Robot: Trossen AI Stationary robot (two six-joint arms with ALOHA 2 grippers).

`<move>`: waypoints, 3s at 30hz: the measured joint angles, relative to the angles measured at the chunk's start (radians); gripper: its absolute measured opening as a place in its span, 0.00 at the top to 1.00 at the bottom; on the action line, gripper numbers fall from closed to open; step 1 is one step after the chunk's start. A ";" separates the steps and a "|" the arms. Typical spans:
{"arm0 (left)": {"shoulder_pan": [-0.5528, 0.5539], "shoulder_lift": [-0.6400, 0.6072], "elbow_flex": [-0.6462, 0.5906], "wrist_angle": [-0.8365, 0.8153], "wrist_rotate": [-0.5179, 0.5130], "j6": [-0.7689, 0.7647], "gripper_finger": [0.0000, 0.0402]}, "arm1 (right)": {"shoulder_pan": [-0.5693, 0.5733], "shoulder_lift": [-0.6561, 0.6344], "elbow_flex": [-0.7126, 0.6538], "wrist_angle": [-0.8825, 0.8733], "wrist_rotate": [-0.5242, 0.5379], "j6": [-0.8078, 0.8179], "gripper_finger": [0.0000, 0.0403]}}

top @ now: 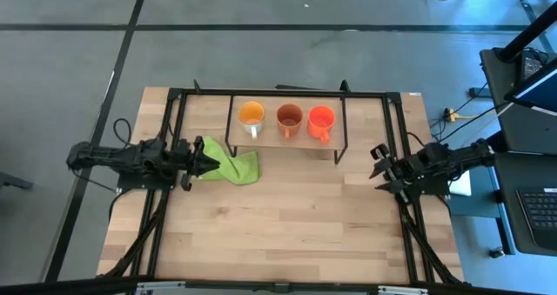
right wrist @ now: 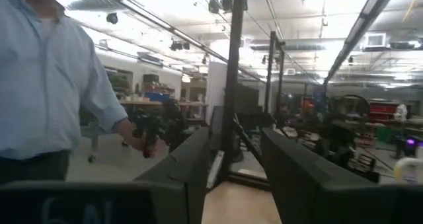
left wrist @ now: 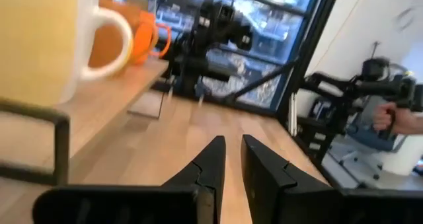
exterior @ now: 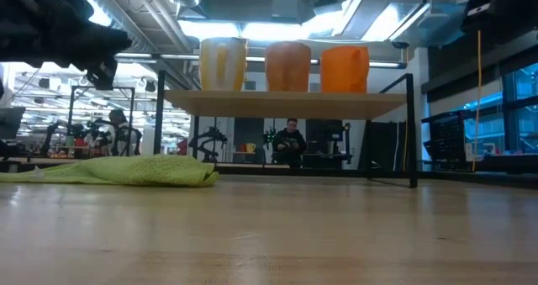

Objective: Stack small to large cups/mugs on shelf
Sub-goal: Return to Home Position

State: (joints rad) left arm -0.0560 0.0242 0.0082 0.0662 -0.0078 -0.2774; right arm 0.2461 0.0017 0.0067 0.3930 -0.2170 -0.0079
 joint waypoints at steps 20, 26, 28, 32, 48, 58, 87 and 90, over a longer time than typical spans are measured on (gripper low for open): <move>0.043 -0.018 0.000 -0.057 0.019 0.105 0.89 | -0.027 0.002 0.000 -0.327 0.015 0.053 0.66; 0.042 -0.018 0.000 -0.057 0.019 0.104 0.89 | -0.027 0.002 0.000 -0.326 0.015 0.055 0.66; 0.042 -0.018 0.000 -0.057 0.020 0.104 0.89 | -0.027 0.002 0.000 -0.326 0.015 0.055 0.66; 0.042 -0.018 0.000 -0.057 0.019 0.104 0.89 | -0.027 0.002 0.000 -0.325 0.015 0.054 0.66; 0.042 -0.018 0.000 -0.058 0.020 0.104 0.89 | -0.027 0.002 0.000 -0.325 0.015 0.053 0.66; 0.042 -0.018 0.000 -0.058 0.020 0.104 0.89 | -0.027 0.002 0.000 -0.325 0.015 0.053 0.66; 0.042 -0.018 0.001 -0.058 0.020 0.104 0.89 | -0.027 0.003 0.000 -0.325 0.015 0.053 0.66; 0.042 -0.018 0.001 -0.058 0.020 0.104 0.89 | -0.027 0.003 0.000 -0.325 0.015 0.053 0.66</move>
